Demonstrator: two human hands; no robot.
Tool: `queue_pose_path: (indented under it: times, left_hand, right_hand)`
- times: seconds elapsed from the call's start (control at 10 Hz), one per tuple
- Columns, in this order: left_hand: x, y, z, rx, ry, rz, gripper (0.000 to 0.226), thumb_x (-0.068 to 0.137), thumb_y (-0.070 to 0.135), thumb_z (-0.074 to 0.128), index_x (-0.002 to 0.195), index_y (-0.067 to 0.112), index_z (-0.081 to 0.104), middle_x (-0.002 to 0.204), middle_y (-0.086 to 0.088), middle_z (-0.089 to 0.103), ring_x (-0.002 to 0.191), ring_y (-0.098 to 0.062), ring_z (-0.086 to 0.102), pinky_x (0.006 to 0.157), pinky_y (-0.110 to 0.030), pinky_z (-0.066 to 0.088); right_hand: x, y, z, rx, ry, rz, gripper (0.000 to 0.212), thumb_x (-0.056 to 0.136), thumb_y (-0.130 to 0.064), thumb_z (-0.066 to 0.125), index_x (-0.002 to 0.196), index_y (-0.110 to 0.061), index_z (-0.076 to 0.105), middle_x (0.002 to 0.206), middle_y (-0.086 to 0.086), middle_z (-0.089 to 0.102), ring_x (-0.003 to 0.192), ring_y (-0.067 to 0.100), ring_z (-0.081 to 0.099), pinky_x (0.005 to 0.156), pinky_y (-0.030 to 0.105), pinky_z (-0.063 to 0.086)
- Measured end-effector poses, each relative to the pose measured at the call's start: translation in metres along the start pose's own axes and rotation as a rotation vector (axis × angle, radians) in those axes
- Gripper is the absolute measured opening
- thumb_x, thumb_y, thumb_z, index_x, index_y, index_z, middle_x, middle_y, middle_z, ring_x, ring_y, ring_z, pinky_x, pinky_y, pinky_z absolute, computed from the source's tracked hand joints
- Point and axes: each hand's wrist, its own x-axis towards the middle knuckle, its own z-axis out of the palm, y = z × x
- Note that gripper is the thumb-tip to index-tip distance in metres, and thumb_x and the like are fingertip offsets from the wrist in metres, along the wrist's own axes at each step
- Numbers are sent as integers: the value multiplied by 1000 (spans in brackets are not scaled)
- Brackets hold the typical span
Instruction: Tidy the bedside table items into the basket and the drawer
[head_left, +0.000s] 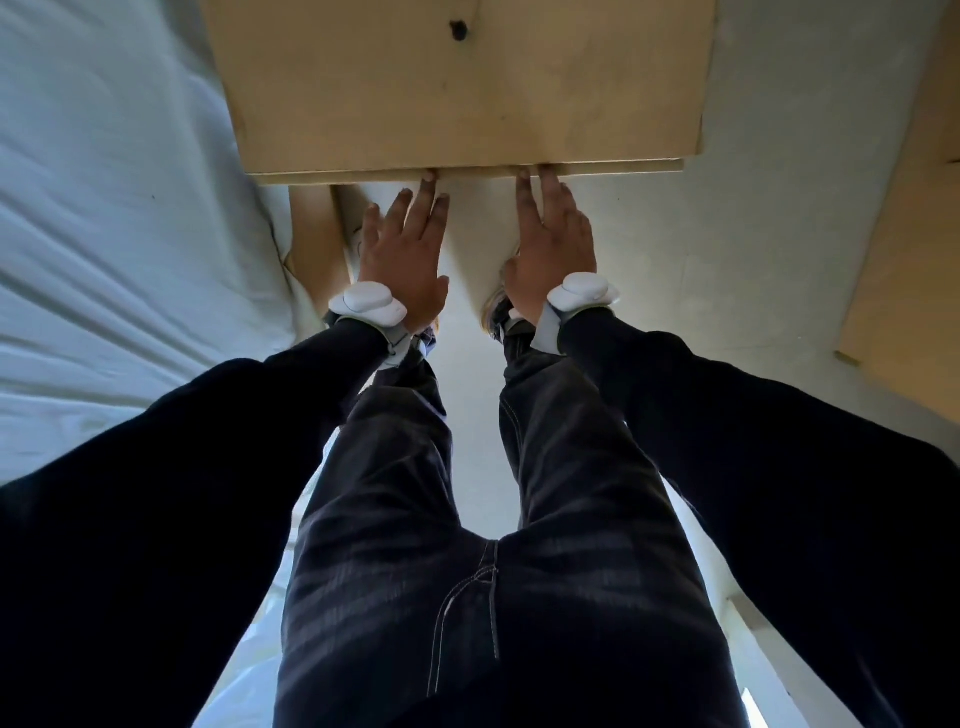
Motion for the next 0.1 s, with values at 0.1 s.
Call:
queue_pose_path:
  times: [0.1]
  left_hand:
    - [0, 0, -24, -72, -72, -10, 79, 85, 34, 63, 151, 16, 24, 164, -6, 8, 139, -35, 33, 109, -54, 31]
  right_hand:
    - [-6, -8, -15, -4, -61, -1, 76, 83, -27, 50, 153, -22, 20, 163, 8, 6, 145, 33, 21, 112, 46, 30]
